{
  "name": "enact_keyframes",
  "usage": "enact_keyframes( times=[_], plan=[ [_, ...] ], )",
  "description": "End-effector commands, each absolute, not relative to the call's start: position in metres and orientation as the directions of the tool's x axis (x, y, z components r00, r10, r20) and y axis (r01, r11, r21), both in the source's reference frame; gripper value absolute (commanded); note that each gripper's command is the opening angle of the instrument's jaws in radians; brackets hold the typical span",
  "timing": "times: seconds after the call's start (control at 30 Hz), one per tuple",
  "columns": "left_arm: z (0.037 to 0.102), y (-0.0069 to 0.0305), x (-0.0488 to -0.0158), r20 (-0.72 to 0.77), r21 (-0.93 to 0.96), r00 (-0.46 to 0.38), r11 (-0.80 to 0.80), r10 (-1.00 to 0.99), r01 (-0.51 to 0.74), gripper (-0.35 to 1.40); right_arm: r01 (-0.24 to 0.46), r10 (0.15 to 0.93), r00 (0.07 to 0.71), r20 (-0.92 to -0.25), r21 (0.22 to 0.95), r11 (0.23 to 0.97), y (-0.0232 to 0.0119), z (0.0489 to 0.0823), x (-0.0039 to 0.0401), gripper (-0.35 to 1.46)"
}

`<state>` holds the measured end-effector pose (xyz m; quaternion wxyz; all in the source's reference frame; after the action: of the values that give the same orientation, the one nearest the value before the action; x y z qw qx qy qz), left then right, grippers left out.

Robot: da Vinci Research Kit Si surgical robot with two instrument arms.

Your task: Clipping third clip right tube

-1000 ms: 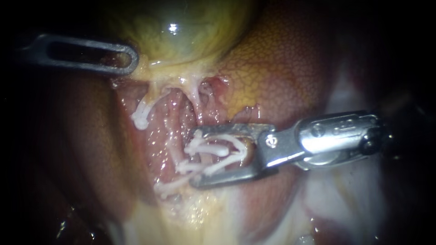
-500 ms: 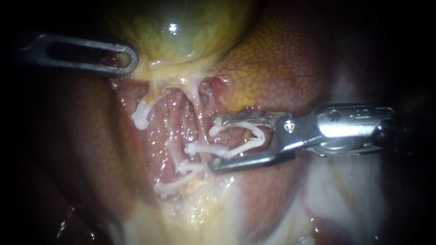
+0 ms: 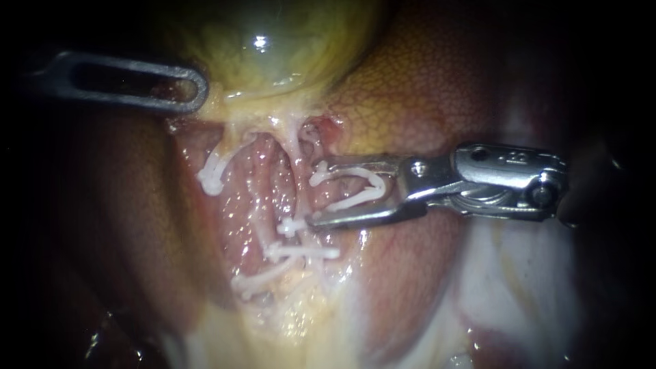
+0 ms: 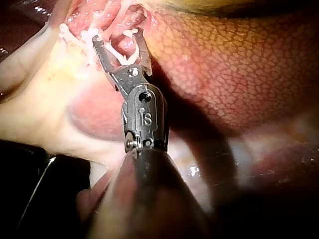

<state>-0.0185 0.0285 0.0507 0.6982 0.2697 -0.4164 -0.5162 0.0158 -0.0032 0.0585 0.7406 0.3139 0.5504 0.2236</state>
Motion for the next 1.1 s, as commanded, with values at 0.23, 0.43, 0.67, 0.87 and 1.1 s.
enact_keyframes(
  times=[0.23, 0.43, 0.67, 0.87, 1.1],
  plan=[
    [0.0508, 0.0284, -0.0185, 0.303, 0.806, 0.12, 0.322, -0.945, 0.497, -0.35, 0.094, 0.696, 0.237, -0.678, 0.729, 0.678, -0.0029, 0.0588, 0.0175, 0.45],
    [0.0508, 0.0284, -0.0186, 0.303, 0.806, 0.12, 0.322, -0.945, 0.497, -0.35, 0.166, 0.704, 0.176, -0.688, 0.725, 0.668, -0.0025, 0.0591, 0.0193, 0.45],
    [0.0509, 0.0284, -0.0186, 0.304, 0.806, 0.12, 0.322, -0.945, 0.497, -0.35, 0.226, 0.714, 0.106, -0.692, 0.716, 0.66, -0.0021, 0.059, 0.0201, 0.44],
    [0.0509, 0.0284, -0.0186, 0.304, 0.806, 0.12, 0.322, -0.945, 0.497, -0.35, 0.272, 0.729, 0.057, -0.682, 0.713, 0.646, -0.0014, 0.0574, 0.0201, 0.42],
    [0.0509, 0.0284, -0.0186, 0.304, 0.806, 0.12, 0.322, -0.945, 0.497, -0.35, 0.273, 0.744, 0.029, -0.667, 0.722, 0.636, 0.0, 0.0552, 0.02, 0.42]
  ],
)
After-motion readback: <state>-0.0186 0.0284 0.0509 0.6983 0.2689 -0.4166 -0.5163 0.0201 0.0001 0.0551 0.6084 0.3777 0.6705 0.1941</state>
